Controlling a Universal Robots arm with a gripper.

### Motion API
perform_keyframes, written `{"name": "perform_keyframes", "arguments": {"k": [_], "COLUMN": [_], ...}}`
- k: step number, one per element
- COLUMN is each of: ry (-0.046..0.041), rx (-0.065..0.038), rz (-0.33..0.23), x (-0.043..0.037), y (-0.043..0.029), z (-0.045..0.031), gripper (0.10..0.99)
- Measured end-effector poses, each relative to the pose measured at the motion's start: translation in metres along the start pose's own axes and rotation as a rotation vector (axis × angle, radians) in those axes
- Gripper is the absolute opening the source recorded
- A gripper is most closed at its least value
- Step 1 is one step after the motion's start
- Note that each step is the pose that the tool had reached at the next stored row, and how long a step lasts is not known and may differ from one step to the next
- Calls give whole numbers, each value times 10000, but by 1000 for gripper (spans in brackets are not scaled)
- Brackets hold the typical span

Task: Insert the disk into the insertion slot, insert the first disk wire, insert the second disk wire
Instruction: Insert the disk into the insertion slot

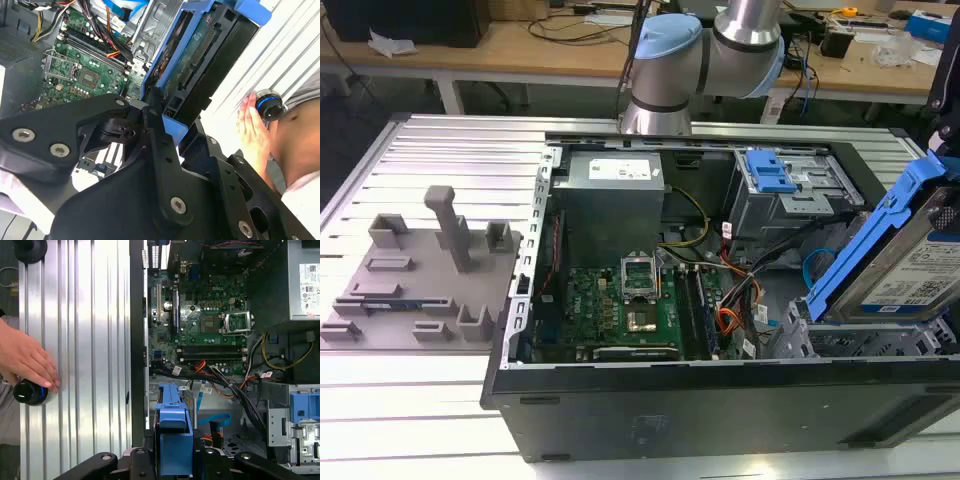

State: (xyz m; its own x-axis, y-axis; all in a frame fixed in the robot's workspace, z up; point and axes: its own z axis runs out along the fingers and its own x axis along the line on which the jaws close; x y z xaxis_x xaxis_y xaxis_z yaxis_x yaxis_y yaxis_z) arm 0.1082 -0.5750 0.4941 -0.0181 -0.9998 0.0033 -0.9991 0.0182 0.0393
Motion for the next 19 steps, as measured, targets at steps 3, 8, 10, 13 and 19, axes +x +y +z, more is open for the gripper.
{"name": "perform_keyframes", "arguments": {"k": [3,8,10,13,19], "ry": [-1,0,0,0,-7], "rx": [0,0,0,0,31], "rz": [0,0,0,0,-13], "x": [0,0,0,0,0], "y": [0,0,0,0,4], "z": [0,0,0,0,1], "gripper": [365,365,365,365,365]}}
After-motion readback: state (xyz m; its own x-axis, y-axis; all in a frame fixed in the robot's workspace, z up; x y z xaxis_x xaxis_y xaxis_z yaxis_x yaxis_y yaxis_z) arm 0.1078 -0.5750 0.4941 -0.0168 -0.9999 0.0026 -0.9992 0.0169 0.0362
